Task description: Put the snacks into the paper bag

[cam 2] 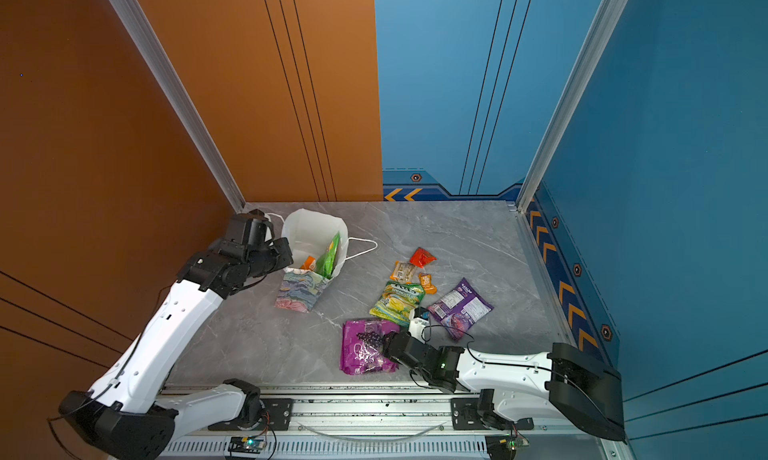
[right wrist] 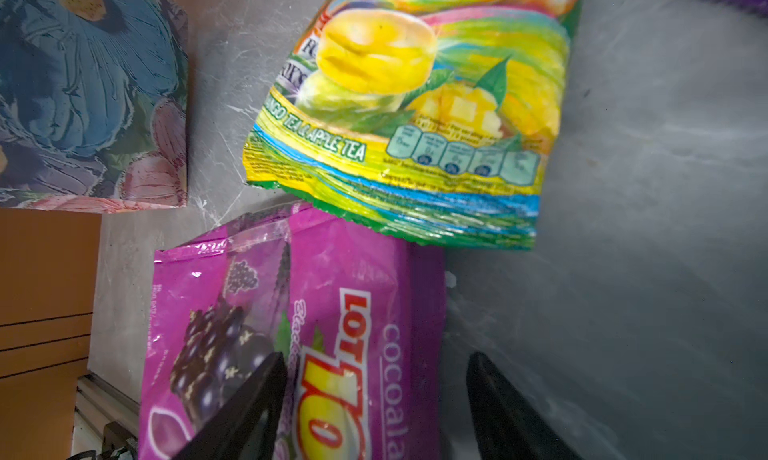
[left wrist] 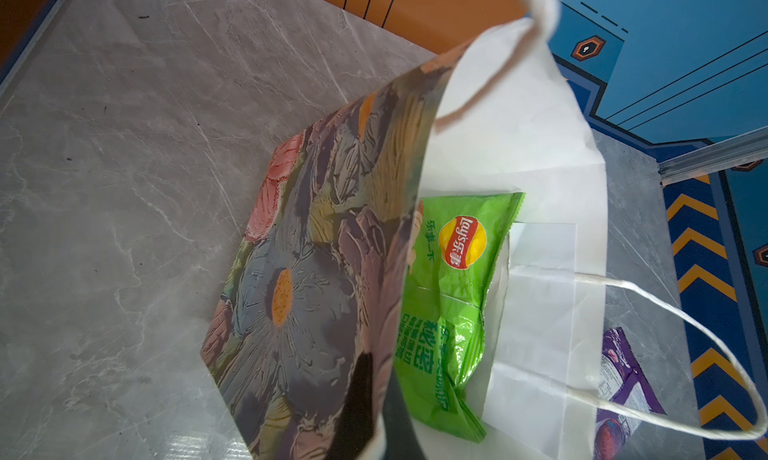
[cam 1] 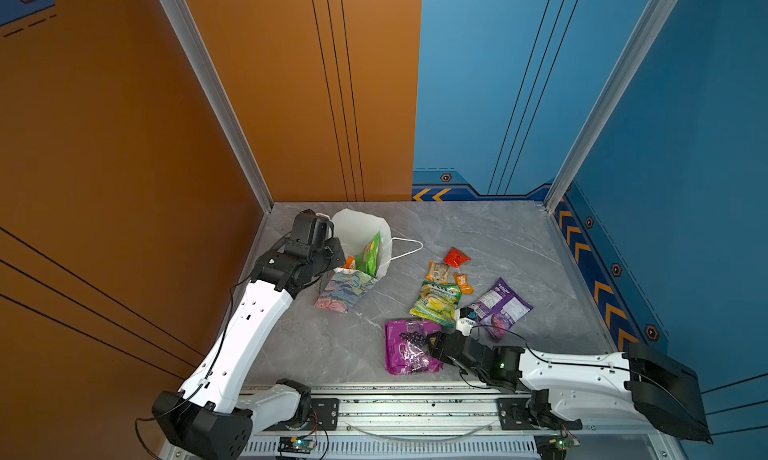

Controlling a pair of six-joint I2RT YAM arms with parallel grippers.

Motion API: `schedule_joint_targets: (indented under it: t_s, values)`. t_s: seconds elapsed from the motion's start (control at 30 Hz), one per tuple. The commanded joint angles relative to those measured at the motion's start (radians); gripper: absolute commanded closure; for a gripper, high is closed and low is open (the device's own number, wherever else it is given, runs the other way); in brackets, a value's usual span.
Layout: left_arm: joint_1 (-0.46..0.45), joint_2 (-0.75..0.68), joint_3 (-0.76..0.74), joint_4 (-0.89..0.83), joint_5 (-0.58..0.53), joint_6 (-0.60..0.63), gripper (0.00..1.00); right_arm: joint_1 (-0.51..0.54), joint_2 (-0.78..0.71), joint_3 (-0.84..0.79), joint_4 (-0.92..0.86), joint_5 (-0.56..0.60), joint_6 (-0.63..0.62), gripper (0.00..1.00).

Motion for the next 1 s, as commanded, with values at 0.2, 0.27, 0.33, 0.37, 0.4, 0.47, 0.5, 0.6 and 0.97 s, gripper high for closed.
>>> schedule_joint_targets:
  t_s: [0.2, 0.27, 0.33, 0.37, 0.4, 0.47, 0.5, 0.6, 0.97]
  values:
    - [-0.009, -0.002, 0.002, 0.029, -0.004, 0.018, 1.0, 0.009, 0.131, -0.006, 0.083, -0.042, 0.039, 0.43]
    - [-0.01, -0.002, 0.003, 0.029, -0.004, 0.018, 1.0, 0.015, 0.154, -0.006, 0.105, -0.049, 0.043, 0.5]
    - [-0.011, -0.002, 0.003, 0.03, -0.001, 0.018, 1.0, 0.021, 0.17, -0.001, 0.111, -0.045, 0.048, 0.58]
    - [-0.011, -0.002, 0.003, 0.028, -0.002, 0.017, 1.0, 0.023, 0.174, 0.002, 0.111, -0.044, 0.049, 0.61]
    - [-0.011, -0.002, 0.003, 0.029, -0.002, 0.018, 1.0, 0.026, 0.18, 0.006, 0.109, -0.042, 0.049, 0.64]
    - [-0.011, -0.002, 0.003, 0.029, -0.001, 0.019, 1.0, 0.028, 0.184, 0.012, 0.103, -0.04, 0.049, 0.68]
    - [-0.011, -0.003, 0.003, 0.027, 0.0, 0.02, 1.0, 0.029, 0.181, 0.013, 0.102, -0.038, 0.048, 0.69]
    - [-0.011, -0.006, 0.003, 0.029, -0.002, 0.019, 1.0, 0.032, 0.169, 0.016, 0.091, -0.029, 0.049, 0.75]
    - [-0.013, 0.0, 0.003, 0.029, 0.004, 0.017, 1.0, 0.036, 0.066, 0.037, 0.03, -0.017, 0.086, 0.84]
